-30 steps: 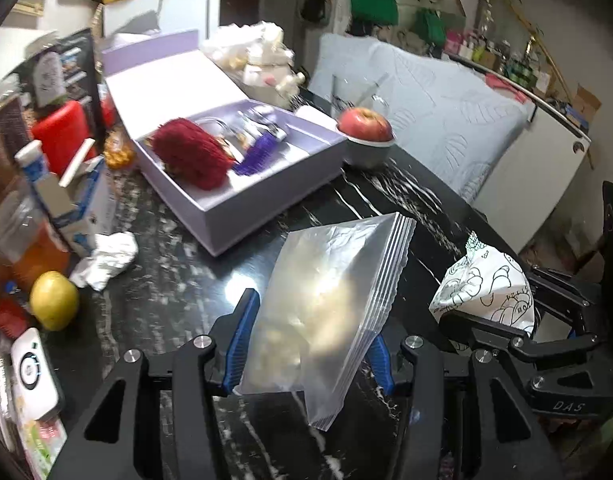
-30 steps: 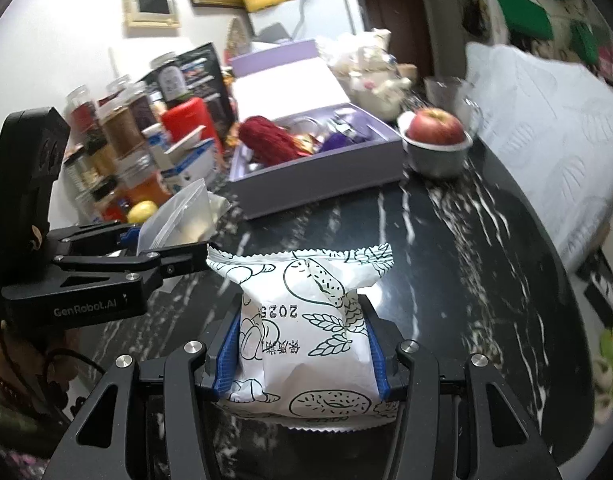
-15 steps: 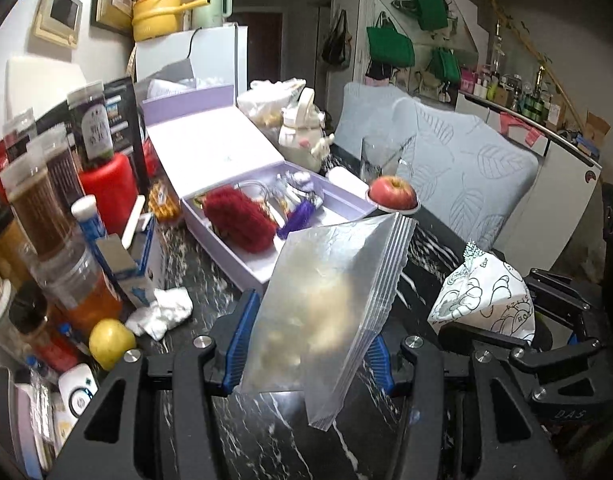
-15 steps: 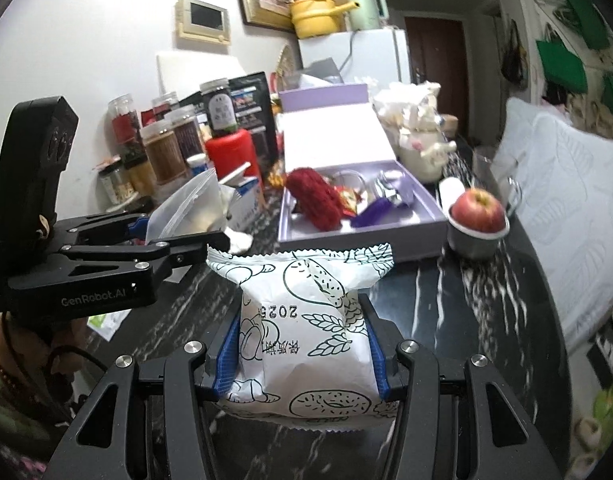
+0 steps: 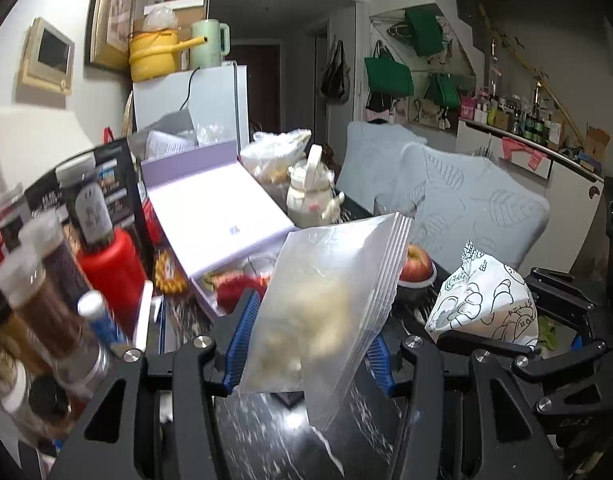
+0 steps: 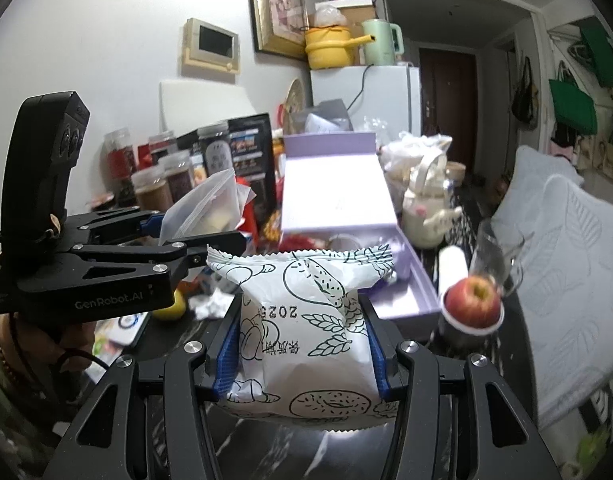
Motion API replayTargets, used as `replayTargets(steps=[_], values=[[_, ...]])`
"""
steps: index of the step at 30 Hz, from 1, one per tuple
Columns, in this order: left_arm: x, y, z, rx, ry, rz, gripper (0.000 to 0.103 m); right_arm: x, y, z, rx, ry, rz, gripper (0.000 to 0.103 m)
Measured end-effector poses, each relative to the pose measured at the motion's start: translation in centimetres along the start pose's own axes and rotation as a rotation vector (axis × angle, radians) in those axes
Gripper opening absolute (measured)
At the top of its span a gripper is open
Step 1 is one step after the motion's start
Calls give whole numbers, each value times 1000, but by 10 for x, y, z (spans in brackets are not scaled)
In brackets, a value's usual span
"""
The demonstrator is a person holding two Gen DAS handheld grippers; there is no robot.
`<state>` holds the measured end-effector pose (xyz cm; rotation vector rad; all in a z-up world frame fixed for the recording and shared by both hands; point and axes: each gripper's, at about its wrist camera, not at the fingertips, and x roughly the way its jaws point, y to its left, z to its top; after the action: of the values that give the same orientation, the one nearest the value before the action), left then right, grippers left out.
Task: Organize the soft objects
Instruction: 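Carry the zip bag and white snack bag over the lavender box with both tools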
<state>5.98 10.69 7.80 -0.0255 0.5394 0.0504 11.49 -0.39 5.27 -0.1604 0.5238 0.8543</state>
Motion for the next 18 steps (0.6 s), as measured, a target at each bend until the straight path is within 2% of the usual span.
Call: replayTargets(steps=[18], values=[[39, 24, 83, 32, -131, 68, 50, 46, -31, 90, -53, -110, 32, 52]])
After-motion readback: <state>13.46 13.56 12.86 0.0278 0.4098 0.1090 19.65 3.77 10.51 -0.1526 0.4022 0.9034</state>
